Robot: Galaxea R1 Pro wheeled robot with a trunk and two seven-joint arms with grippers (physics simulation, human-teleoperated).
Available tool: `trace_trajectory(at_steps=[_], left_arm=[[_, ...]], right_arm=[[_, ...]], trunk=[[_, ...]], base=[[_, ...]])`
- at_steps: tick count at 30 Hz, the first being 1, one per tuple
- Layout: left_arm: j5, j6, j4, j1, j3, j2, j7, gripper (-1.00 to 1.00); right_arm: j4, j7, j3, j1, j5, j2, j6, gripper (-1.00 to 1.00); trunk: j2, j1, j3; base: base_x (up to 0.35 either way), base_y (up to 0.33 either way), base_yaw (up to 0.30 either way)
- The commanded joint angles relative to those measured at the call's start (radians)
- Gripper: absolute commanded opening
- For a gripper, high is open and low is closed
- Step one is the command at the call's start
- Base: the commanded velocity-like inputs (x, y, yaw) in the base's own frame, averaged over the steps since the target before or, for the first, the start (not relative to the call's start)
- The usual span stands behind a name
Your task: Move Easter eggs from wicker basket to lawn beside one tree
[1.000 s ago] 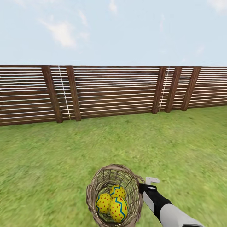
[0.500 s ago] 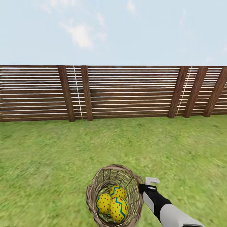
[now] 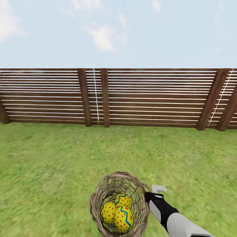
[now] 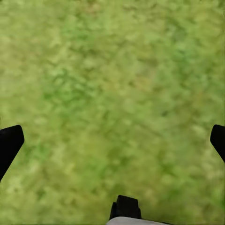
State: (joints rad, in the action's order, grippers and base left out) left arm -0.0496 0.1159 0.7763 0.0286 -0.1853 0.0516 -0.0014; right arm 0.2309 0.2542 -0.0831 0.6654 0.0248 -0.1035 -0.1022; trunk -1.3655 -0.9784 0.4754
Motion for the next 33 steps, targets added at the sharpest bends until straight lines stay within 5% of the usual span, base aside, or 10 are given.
trace_trajectory(at_steps=[1, 9, 33], left_arm=[[-0.005, 0.007, 0.003, 0.001, 0.000, 0.000, 0.000, 1.00], [-0.003, -0.007, 0.003, 0.001, 0.000, 0.000, 0.002, 1.00], [-0.001, -0.010, 0.002, 0.001, 0.000, -0.001, 0.002, 1.00]], right_arm=[[0.003, -0.001, -0.008, 0.000, 0.003, -0.001, -0.004, -1.00], [0.002, -0.001, -0.007, 0.000, 0.003, -0.001, -0.004, -1.00], [0.001, -0.001, -0.007, 0.000, 0.003, -0.002, -0.004, -1.00]], trunk=[[-0.001, -0.001, 0.001], [-0.001, -0.001, 0.001], [-0.001, -0.001, 0.001]], base=[[0.329, 0.000, 0.115], [0.329, 0.000, 0.090], [0.330, 0.000, 0.286]])
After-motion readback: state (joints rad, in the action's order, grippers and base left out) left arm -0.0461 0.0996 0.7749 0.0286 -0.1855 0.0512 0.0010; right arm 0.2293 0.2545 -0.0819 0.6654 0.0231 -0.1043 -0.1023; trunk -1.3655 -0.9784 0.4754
